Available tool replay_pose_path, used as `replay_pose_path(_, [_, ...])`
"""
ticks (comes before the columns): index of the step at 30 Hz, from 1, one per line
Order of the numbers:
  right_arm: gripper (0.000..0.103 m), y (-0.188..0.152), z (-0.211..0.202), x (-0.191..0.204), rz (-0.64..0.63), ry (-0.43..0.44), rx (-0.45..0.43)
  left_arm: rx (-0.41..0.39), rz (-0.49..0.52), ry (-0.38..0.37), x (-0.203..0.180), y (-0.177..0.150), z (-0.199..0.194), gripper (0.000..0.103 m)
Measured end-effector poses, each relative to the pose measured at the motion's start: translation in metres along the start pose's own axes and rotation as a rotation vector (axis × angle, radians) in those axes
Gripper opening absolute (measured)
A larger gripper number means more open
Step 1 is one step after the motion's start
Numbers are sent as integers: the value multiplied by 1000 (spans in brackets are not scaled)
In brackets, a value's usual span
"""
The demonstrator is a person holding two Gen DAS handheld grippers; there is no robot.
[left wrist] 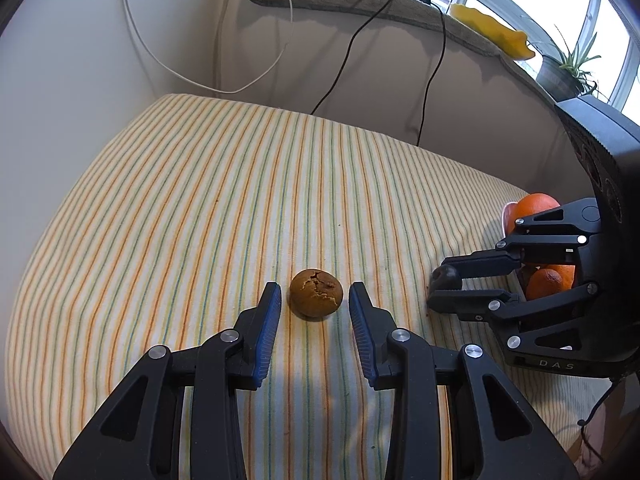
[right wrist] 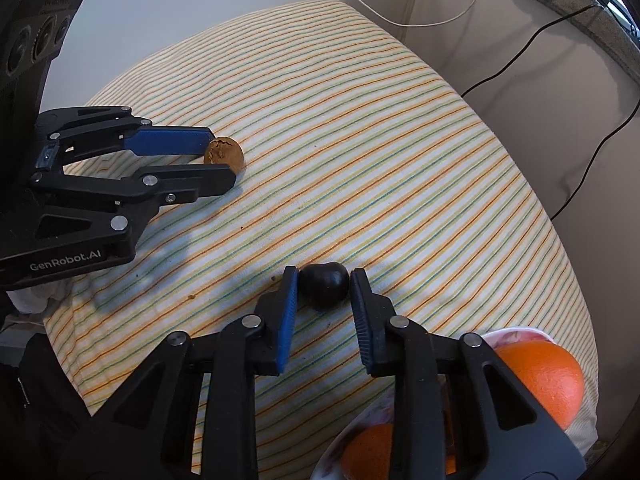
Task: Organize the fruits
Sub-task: 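Grasp the brown fruit with the left gripper while the right grasps the dark plum, then lower the brown fruit and dark plum onto the plate and open both grippers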
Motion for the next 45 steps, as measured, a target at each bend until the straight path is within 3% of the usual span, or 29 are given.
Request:
replay_pose_path(1, [26,0,0,1,1,-1,-1,2,2,-1,0,0,1,26])
replay_pose_path(10, [25,-5,-10,-5,31,1,-32,-15,-5,-2,-1,1,-5,25])
replay_pose_path(22, [25,-28,-57,-9,64,-3,-125,-65,16,-24,-16,0,-32,25])
replay_pose_path(32, [25,-59,-106,-23,137,-42,-200,-87,71,-75,-56,0,-43,25])
replay_pose_path(45, [25,-116,-148,-79,306,-111,-253,-77,149,-148,-115,-4,-39,25])
Point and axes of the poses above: each gripper's, at about its wrist camera, not at the fingertips, and z roughly the way its jaws point, x to its left, y to its top, the point moved 2 cm from there along z, roughly the way its jaws point, and after that the axes turned 6 degrees about -z, right-handed, at the moved point
